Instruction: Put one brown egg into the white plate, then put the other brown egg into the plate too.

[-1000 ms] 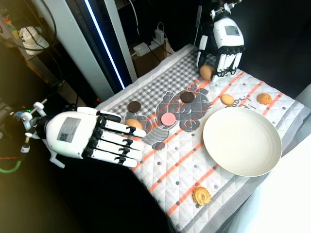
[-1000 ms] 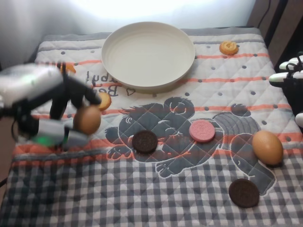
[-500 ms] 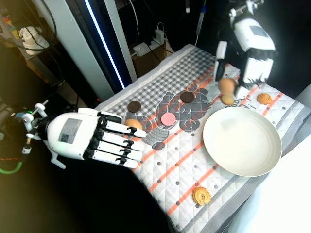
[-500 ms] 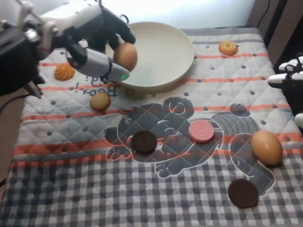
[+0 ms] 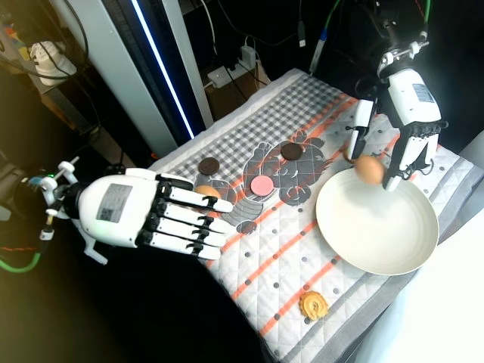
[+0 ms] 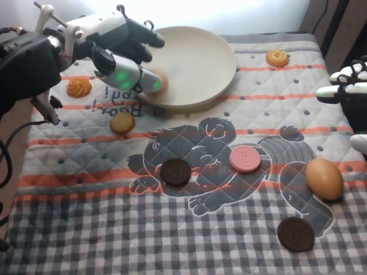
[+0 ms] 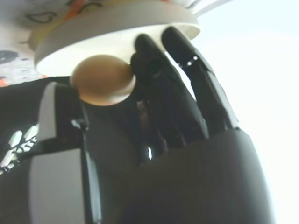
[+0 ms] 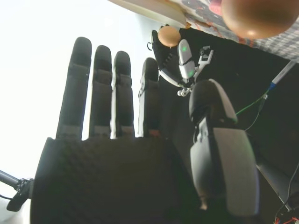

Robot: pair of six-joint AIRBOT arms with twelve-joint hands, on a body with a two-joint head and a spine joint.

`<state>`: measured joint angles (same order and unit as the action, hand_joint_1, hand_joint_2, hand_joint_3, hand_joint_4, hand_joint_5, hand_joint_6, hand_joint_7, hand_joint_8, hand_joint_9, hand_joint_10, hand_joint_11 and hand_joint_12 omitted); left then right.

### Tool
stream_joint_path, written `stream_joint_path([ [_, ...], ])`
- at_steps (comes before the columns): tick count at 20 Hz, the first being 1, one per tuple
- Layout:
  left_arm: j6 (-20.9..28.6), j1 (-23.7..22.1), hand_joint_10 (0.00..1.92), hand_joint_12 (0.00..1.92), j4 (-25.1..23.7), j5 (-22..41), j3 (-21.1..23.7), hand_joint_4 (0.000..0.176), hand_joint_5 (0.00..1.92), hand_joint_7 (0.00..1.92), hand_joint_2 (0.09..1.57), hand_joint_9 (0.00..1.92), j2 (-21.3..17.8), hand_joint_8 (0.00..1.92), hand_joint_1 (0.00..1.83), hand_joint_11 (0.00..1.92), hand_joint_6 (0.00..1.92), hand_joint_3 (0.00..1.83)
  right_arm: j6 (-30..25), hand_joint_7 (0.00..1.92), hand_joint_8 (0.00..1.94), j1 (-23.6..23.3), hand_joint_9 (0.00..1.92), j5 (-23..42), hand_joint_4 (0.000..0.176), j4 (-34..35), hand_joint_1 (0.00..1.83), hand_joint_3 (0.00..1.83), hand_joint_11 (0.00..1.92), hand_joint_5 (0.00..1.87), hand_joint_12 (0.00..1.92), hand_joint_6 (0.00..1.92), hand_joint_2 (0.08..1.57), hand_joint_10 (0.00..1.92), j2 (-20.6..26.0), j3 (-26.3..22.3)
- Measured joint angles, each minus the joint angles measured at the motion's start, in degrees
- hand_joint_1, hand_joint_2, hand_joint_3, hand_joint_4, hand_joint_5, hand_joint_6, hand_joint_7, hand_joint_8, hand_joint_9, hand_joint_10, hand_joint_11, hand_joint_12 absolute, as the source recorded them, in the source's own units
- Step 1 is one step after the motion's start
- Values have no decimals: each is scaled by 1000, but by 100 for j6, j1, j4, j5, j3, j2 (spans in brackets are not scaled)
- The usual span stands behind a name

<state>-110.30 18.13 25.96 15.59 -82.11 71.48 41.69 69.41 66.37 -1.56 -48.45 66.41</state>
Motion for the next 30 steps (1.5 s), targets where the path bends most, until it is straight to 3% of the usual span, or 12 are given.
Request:
stream_joint_path([
  [3,9,22,0,1033,-96,352,525,124,245,453,920,511,-306,0,701,13,0,0,-4,380,0,-13,373,-20,139,-2,279,0,402,425,0,1,1307,0,0,4],
  [5,308,262,0,1038,-503,776,1097,151,185,385,888,427,-822,0,644,0,0,0,0,385,3,-13,369,-26,143,-39,270,0,397,437,0,6,1297,1,0,4],
  [6,737,487,0,996,-763,1032,1381,171,164,355,878,400,-1134,0,646,0,0,0,2,395,5,-13,374,-26,129,-61,252,0,398,439,1,4,1293,2,0,4],
  [8,1886,1143,2,964,-1241,1561,1840,154,160,311,893,378,-1687,0,678,0,0,2,0,383,0,-13,362,-26,164,-136,238,0,380,399,0,0,1253,0,0,-28],
  [9,2345,1438,0,1008,-1401,1792,2033,148,165,279,884,353,-1908,0,680,0,1,0,2,374,0,-13,378,-15,164,-186,263,0,408,399,12,1,1217,5,0,-50],
  [11,2863,2026,0,1064,-1563,2262,2474,174,139,274,854,323,-2308,2,690,0,0,0,-2,317,0,-13,375,-13,176,-525,245,0,400,324,8,0,1150,0,0,-70],
  [15,2916,2634,0,598,-1770,3132,3176,170,182,277,831,250,-2835,1,752,0,2,5,0,284,0,-13,364,-31,176,-769,323,0,413,249,12,0,1052,0,0,-131],
  [23,2918,2903,4,905,-1624,3394,3265,175,155,345,859,295,-2813,2,697,0,0,4,-2,356,3,-151,448,-772,146,-1335,676,0,478,328,66,1,943,9,-223,-55],
  [25,2920,2933,4,901,-1602,3362,3265,168,170,353,864,309,-2806,1,700,0,2,2,0,435,0,-214,526,-870,128,-1276,767,0,339,363,535,0,940,1,-275,17],
  [26,2922,2966,4,901,-1582,3379,3265,168,170,353,864,309,-2806,1,700,0,2,2,-2,435,0,-216,526,-879,128,-1285,767,0,339,363,535,0,940,1,-304,35],
  [27,2927,2986,5,971,-1537,3386,3265,166,191,367,849,325,-2804,2,727,0,3,0,-2,543,4,-238,661,-896,121,-1311,822,0,252,393,1013,0,959,22,-365,61],
  [30,2935,3073,2,951,-1440,3390,3265,169,187,365,843,324,-2800,0,755,0,1,0,-22,641,23,-280,778,-942,108,-1353,859,0,315,446,1201,9,954,68,-476,87],
])
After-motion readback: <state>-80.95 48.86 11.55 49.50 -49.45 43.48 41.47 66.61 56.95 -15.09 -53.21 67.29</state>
